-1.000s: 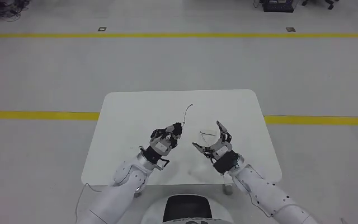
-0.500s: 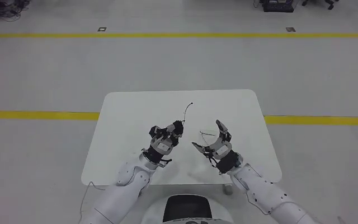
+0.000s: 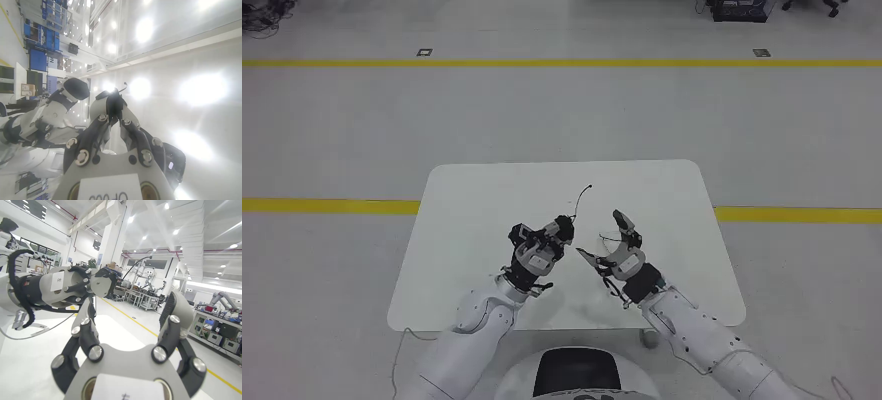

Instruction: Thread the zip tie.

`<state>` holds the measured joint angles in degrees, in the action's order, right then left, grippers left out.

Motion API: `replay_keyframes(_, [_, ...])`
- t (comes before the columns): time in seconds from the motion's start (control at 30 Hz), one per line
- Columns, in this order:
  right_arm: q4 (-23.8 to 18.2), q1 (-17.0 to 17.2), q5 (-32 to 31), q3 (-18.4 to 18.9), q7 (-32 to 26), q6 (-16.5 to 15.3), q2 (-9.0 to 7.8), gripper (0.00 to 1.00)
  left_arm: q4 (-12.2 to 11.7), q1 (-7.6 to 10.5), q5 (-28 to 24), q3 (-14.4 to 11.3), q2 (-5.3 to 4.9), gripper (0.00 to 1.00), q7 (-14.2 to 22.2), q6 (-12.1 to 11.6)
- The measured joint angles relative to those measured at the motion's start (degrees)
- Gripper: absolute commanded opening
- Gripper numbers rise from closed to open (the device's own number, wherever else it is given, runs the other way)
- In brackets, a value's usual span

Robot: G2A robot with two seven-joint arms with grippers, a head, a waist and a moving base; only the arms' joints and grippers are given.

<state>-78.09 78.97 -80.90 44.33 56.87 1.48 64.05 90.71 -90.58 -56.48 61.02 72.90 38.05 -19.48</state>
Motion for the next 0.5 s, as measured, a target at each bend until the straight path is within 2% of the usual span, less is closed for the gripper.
replay_keyframes(0.5, [2.79,-2.07,0.2,-1.13,0.91,-0.99,2.69,0.45,-1.09,-1.3,2.1,1.83,2.13,0.0,1.52,0.0])
